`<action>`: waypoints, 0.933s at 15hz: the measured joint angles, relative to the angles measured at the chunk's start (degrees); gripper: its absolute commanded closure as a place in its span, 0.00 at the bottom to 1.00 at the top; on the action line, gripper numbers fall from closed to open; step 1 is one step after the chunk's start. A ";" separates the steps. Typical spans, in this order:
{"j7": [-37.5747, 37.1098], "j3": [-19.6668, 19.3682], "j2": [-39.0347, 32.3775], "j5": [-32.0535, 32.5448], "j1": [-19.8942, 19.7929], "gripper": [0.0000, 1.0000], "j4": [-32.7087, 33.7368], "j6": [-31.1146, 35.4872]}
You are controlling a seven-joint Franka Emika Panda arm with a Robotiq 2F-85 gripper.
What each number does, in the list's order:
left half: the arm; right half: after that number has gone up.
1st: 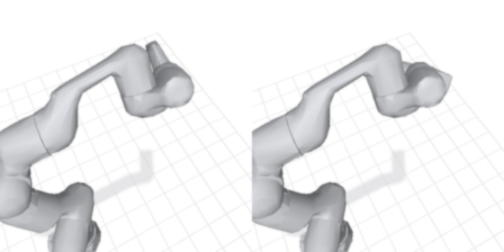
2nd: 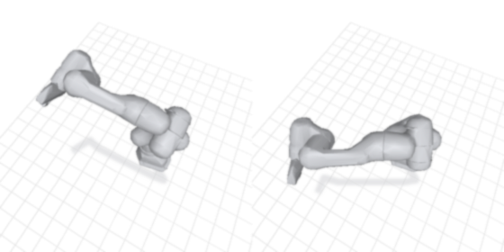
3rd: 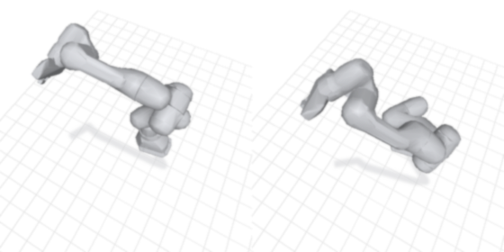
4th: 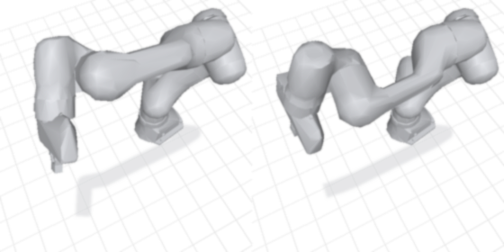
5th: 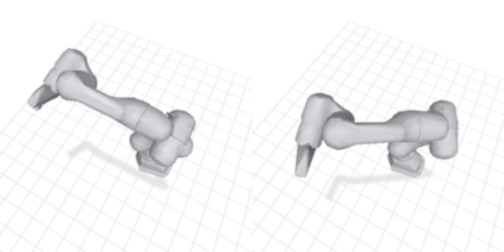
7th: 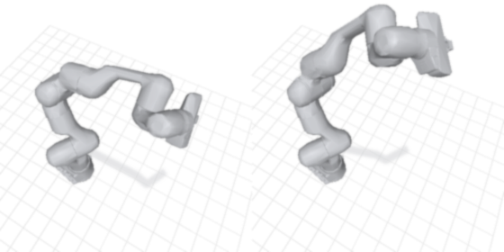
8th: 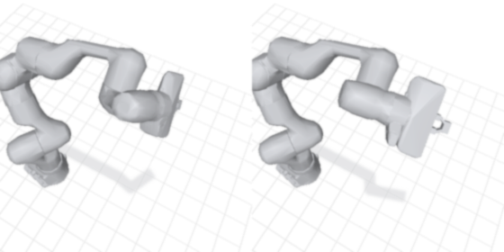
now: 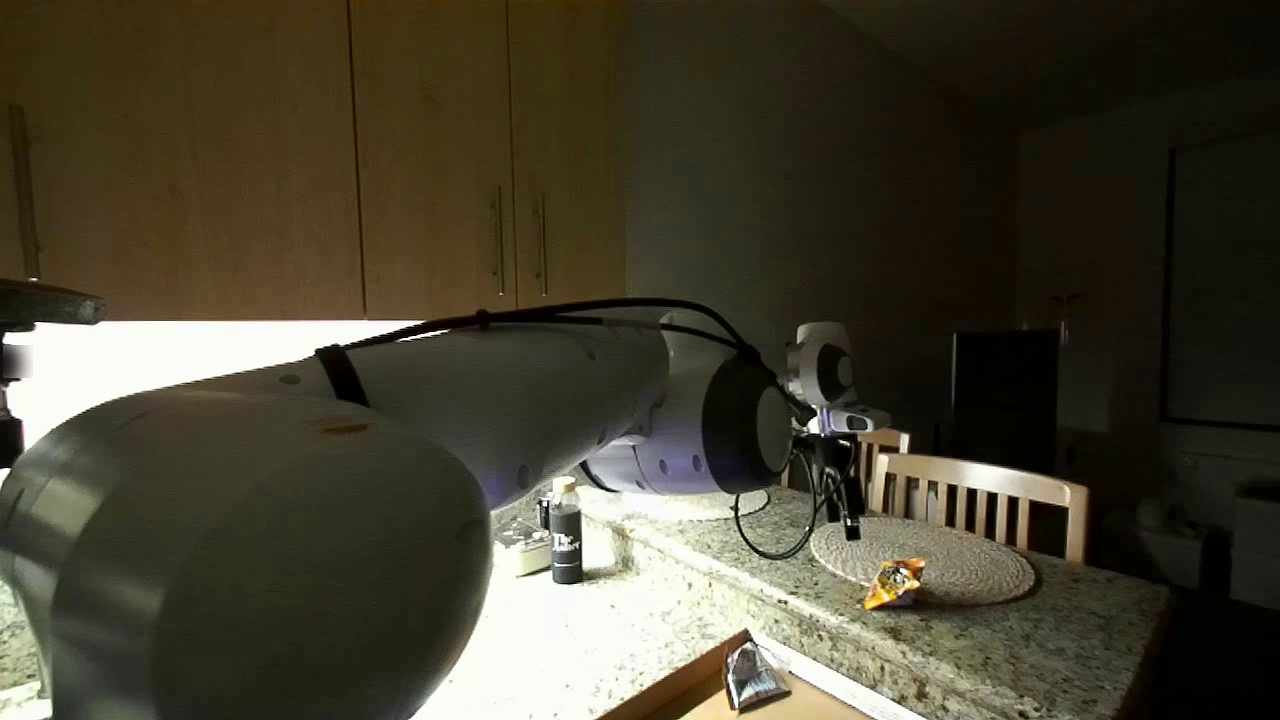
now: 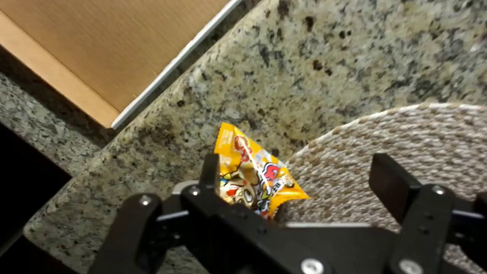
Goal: Put the two empty packets into the box
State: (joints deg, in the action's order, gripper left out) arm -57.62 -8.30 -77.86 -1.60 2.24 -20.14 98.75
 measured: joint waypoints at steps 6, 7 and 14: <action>-1.42 -0.65 -0.31 -0.18 -1.25 0.00 -0.23 -0.13; -1.42 -0.65 -0.32 -0.18 -1.21 0.00 -0.23 -0.13; -1.61 -0.74 -1.35 0.14 -2.10 0.00 -1.06 0.59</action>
State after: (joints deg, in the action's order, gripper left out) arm -59.23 -9.03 -79.21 -1.46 0.14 -21.20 99.34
